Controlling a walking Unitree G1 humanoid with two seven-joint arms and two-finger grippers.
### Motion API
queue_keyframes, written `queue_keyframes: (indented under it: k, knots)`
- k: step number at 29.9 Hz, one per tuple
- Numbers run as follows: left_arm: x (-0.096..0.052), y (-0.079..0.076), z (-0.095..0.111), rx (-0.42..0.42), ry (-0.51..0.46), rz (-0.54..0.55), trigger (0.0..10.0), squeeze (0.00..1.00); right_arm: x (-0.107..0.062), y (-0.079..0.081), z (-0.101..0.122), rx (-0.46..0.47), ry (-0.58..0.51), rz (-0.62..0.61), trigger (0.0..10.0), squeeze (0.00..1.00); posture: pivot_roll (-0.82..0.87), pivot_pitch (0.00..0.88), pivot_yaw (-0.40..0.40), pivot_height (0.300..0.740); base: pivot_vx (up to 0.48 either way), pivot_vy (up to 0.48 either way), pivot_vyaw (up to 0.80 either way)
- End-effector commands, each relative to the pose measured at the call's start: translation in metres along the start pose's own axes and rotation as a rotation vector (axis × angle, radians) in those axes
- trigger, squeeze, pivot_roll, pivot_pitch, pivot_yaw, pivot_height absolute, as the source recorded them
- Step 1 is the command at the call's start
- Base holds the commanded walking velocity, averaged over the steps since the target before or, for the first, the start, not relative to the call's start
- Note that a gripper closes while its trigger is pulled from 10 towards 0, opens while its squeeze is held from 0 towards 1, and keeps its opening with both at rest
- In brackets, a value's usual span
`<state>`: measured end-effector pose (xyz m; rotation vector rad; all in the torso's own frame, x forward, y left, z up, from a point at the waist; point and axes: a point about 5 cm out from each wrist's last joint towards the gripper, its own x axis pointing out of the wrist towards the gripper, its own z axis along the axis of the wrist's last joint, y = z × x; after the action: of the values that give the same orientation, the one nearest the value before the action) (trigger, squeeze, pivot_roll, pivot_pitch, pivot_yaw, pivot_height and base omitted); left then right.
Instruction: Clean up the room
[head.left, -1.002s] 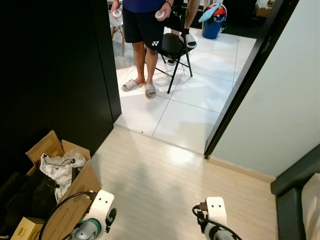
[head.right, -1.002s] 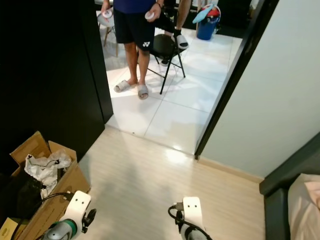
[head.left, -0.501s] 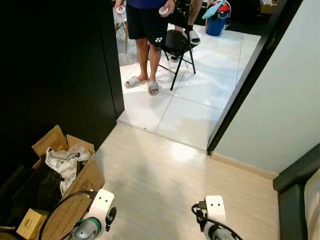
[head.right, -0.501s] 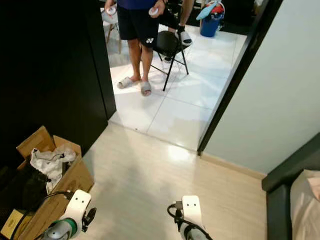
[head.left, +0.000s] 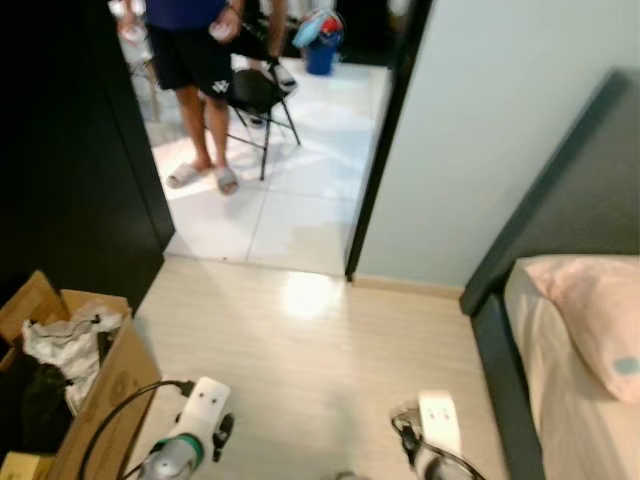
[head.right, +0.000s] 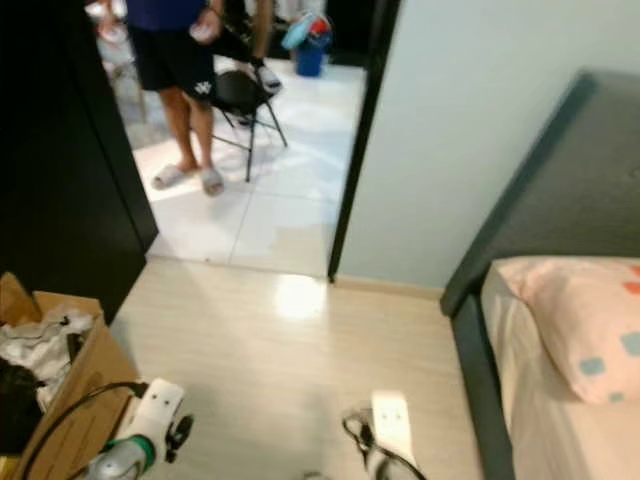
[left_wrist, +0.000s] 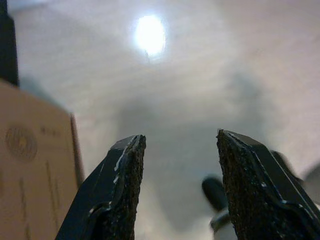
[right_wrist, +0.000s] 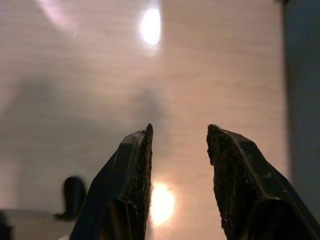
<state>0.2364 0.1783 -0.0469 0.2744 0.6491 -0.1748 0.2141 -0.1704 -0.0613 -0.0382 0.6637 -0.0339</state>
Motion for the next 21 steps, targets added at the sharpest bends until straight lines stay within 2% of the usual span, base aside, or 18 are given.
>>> queue_keyframes:
  k: [1,21]
  knots:
    - [-0.0028,-0.0047,-0.0098,0.0,0.034,-0.014,10.0,0.0,0.0012,0.0031,0.003,-0.006,-0.008,0.01,10.0,0.0,-0.02,0.031,0.062,0.74,-0.36,0.0,-0.45]
    - [-0.0027,-0.0061,-0.0098,0.005,0.034,-0.018,10.0,0.0,0.0022,0.002,0.0054,-0.028,-0.011,0.014,10.0,0.0,-0.02,0.021,0.061,0.74,-0.349,0.0,0.0]
